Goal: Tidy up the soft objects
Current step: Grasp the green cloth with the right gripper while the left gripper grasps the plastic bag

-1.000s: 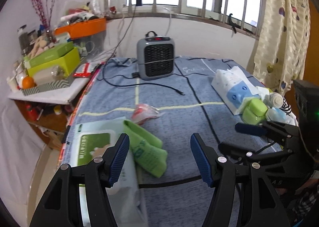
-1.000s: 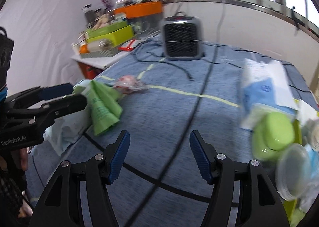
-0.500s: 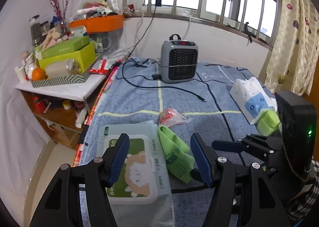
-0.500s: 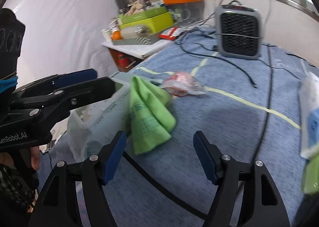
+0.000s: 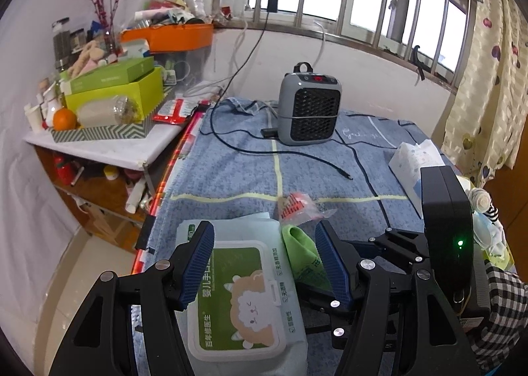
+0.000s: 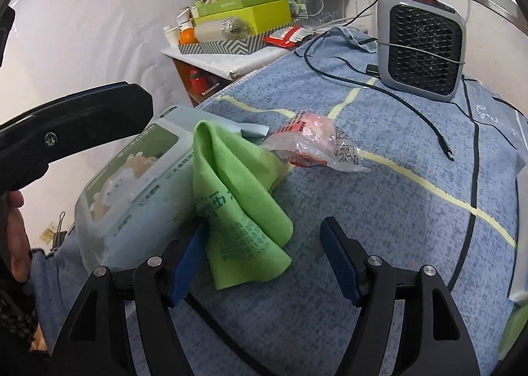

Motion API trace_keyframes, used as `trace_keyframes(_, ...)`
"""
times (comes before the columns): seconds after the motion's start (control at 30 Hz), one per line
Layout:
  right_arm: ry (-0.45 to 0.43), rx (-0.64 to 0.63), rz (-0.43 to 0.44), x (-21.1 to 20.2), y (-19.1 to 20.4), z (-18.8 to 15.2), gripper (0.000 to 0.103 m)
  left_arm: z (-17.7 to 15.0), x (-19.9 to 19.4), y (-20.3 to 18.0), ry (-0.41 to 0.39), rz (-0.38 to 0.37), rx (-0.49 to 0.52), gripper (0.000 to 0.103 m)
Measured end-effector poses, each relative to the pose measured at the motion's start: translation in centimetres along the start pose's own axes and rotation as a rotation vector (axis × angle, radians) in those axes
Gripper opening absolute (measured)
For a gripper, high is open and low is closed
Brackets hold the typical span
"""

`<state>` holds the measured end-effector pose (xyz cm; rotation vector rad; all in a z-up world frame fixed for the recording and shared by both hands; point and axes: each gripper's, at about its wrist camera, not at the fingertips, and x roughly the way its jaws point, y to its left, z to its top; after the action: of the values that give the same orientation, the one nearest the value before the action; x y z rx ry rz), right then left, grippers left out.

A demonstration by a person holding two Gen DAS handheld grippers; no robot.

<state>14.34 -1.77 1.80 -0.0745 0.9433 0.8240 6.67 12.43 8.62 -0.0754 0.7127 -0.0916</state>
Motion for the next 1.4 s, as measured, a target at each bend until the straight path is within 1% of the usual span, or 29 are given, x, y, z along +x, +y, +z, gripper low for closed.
trace_keyframes(0.1, -0.002, 0.007, 0.001, 0.1, -0.1, 0.0, 0.07, 0.2, 0.3, 0.0, 0.004, 0.0, 0.003, 0.063)
trace_keyframes(0.13, -0.003, 0.008, -0.004, 0.1, -0.1, -0.1, 0.062, 0.3, 0.4, 0.0, 0.004, -0.001, 0.002, 0.063)
trace_keyframes(0.17, -0.003, 0.006, -0.003, 0.1, -0.1, 0.0, 0.051, 0.4, 0.6, 0.1, 0.006, -0.005, 0.001, 0.063)
trace_keyframes(0.23, -0.004, 0.005, -0.001, 0.1, 0.0, -0.1, 0.044, 0.5, 0.8, 0.1, 0.008, -0.007, -0.003, 0.063)
trace_keyframes(0.27, -0.004, 0.003, -0.004, 0.1, 0.0, -0.1, 0.036, 0.5, 0.9, 0.1, 0.01, -0.008, -0.004, 0.063)
trace_keyframes(0.37, -0.01, -0.008, 0.001, -0.1, 0.2, -0.2, 0.023, 0.6, 1.0, 0.2, 0.012, -0.007, -0.007, 0.063)
trace_keyframes(0.4, -0.014, -0.009, 0.004, -0.2, 0.3, -0.2, 0.02, 0.6, 1.0, 0.1, 0.013, -0.005, -0.009, 0.063)
trace_keyframes(0.47, -0.021, -0.009, 0.004, -0.5, 0.3, -0.3, 0.01, 0.8, 1.2, 0.2, 0.016, -0.004, -0.016, 0.063)
trace_keyframes(0.53, -0.033, -0.005, -0.001, -0.9, 0.3, -0.4, 0.005, 0.8, 1.4, 0.1, 0.02, -0.004, -0.016, 0.063)
trace_keyframes(0.7, -0.06, 0.014, -0.008, -2.2, 0.1, -1.0, 0.003, 1.3, 2.0, -0.3, 0.026, -0.006, -0.009, 0.063)
trace_keyframes(0.93, -0.1, 0.059, -0.058, -4.9, -0.8, -2.1, 0.003, 1.9, 3.2, -1.3, 0.051, -0.024, 0.013, 0.063)
trace_keyframes(1.07, -0.119, 0.087, -0.084, -6.7, -1.7, -3.2, 0.003, 2.4, 4.0, -2.1, 0.065, -0.048, 0.019, 0.063)
trace_keyframes(1.2, -0.136, 0.131, -0.136, -8.3, -3.0, -4.2, 0.003, 2.7, 5.2, -3.4, 0.095, -0.069, 0.024, 0.063)
trace_keyframes(1.3, -0.15, 0.158, -0.151, -9.3, -3.6, -4.9, 0.003, 2.8, 6.1, -4.4, 0.117, -0.078, 0.041, 0.063)
trace_keyframes(1.4, -0.163, 0.175, -0.157, -10.1, -4.1, -5.5, 0.003, 2.7, 7.4, -5.3, 0.154, -0.095, 0.033, 0.063)
